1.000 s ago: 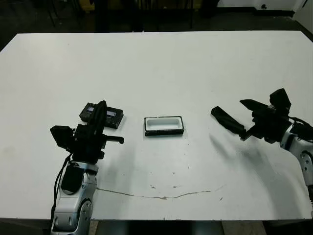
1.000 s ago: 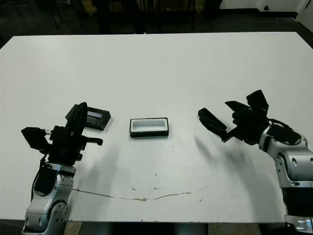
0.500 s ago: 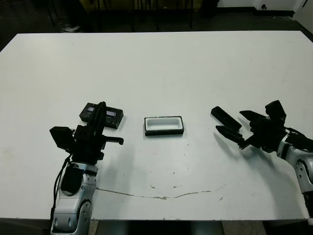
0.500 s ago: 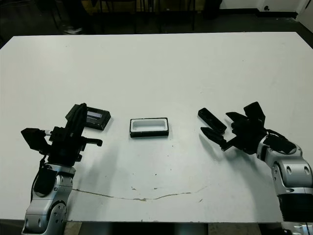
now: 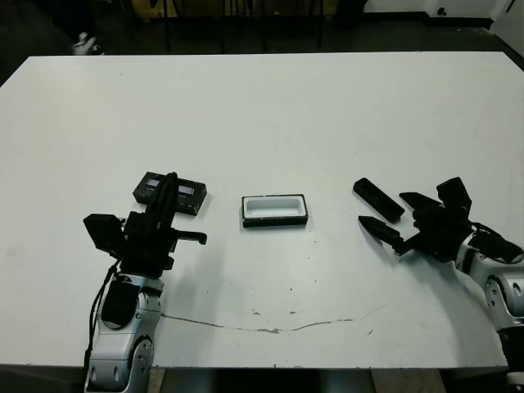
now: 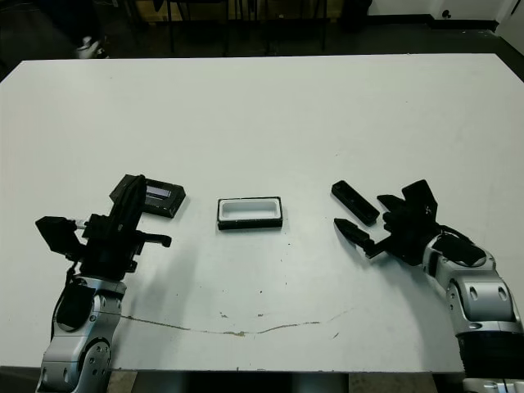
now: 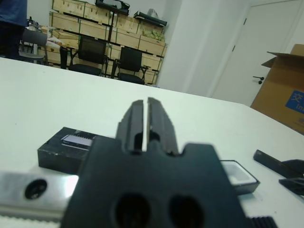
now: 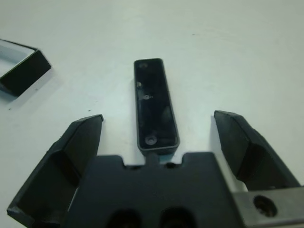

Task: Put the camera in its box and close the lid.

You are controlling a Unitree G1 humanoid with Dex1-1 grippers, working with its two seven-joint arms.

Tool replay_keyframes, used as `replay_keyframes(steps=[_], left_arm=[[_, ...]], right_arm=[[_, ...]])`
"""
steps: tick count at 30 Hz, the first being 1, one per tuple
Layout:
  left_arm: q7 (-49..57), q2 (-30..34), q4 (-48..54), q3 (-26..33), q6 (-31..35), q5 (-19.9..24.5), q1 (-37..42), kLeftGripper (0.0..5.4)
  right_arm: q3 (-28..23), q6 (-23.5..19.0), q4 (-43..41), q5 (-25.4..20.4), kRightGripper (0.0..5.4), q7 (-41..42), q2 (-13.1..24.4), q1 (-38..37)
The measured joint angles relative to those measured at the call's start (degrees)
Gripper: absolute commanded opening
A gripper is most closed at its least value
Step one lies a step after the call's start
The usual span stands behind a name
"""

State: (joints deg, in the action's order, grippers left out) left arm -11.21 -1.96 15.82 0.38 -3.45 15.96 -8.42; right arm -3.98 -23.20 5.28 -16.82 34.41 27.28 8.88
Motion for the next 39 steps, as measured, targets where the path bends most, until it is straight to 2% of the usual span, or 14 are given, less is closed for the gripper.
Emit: replay_keyframes(steps=[3,13,18,26,29,39], left_arm=[[-0.05,0.00,-0.02,0.00,-0.03,0.02,0.00,0.00],[-0.12,0.01,-0.69,0.01,-0.27,-0.07,0.01,0.00],[-0.10,0.08,-0.70,0.01,-0.26,-0.22,0.00,0.00],[-0.07,0.08,-0.34,0.09,0.00,0.04,-0.01,0.00],[-0.07,0.08,-0.29,0.14,0.00,0.04,-0.01,0.00],[0.44,0.07,0.56,0.10,1.17,-0.01,-0.03,0.00]], right_arm=[[-0.40,-0.42,-1.28,-0.02,4.90,-2.24,-0.97,-0.79],[-0.67,-1.36,-4.30,1.98,3.08,-8.85,-2.42,-2.08],[-0.75,-2.50,-4.69,1.54,2.18,-8.21,-2.47,-2.18],[-0.64,-5.82,-4.42,0.93,0.76,-3.64,-0.36,-0.96],[-0.23,-6.20,-4.58,1.01,0.55,-2.53,0.55,-0.73],[-0.75,-4.88,-4.62,0.93,0.54,-1.27,1.46,-0.70]])
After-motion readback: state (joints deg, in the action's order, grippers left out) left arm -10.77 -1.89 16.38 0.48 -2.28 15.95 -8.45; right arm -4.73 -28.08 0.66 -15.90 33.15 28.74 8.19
